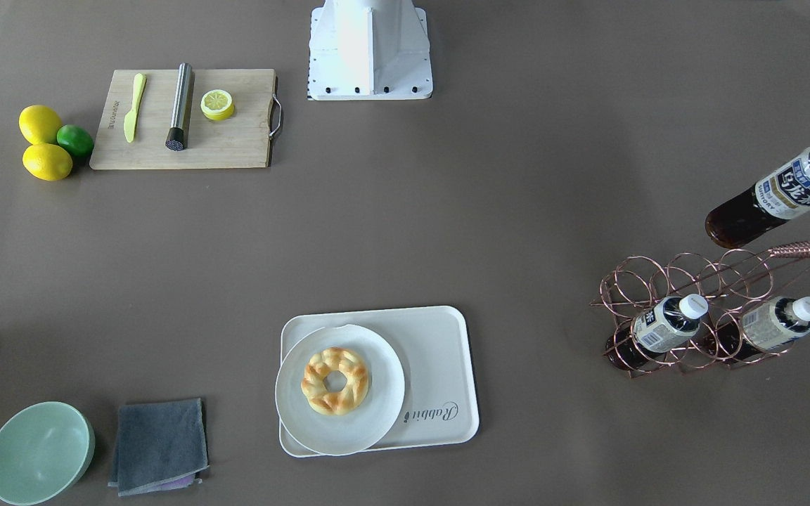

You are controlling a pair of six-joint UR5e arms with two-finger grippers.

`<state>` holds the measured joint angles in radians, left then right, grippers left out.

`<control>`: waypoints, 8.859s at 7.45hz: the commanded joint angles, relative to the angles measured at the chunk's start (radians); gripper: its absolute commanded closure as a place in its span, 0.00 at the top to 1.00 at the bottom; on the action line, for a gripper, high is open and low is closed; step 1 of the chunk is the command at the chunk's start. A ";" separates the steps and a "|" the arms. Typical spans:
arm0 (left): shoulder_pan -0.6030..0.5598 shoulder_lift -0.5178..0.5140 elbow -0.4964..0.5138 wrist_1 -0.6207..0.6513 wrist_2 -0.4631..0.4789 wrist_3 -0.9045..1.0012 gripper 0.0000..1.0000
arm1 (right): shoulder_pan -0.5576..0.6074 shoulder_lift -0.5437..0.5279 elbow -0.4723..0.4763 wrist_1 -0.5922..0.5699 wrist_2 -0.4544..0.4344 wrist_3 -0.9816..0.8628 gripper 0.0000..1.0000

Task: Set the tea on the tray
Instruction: 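Close the left gripper on the bottle and lift it out of the rack, then carry the bottle with the left gripper to the table below the tray and release, then withdraw the left arm toward the rack while the right arm reaches toward the bottle, then lower the right gripper over the bottle cap and grasp the bottle, then lift the bottle with the right gripper and carry it over the tray, then lower the bottle onto the tray beside the plate and open the right gripper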

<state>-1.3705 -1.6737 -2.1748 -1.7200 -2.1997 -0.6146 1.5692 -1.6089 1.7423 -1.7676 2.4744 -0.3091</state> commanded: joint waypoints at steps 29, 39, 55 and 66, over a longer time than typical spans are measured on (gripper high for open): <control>0.521 -0.344 0.029 0.274 0.324 -0.245 0.87 | -0.761 0.596 0.382 0.042 -0.331 1.529 0.98; 0.459 -0.222 0.089 0.068 0.261 -0.172 0.93 | -1.088 0.913 0.089 -0.158 -0.557 1.653 0.78; 0.272 -0.034 0.037 0.046 0.092 -0.022 0.95 | -0.905 1.189 -0.235 -0.145 -0.560 1.557 0.00; 0.039 0.250 0.085 -0.085 -0.064 0.280 0.97 | -0.811 1.436 -0.931 0.284 -0.496 1.477 0.00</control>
<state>-1.3306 -1.4531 -2.0911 -1.7606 -2.2640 -0.3333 0.7577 -0.1762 0.8145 -1.4840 1.9717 1.1738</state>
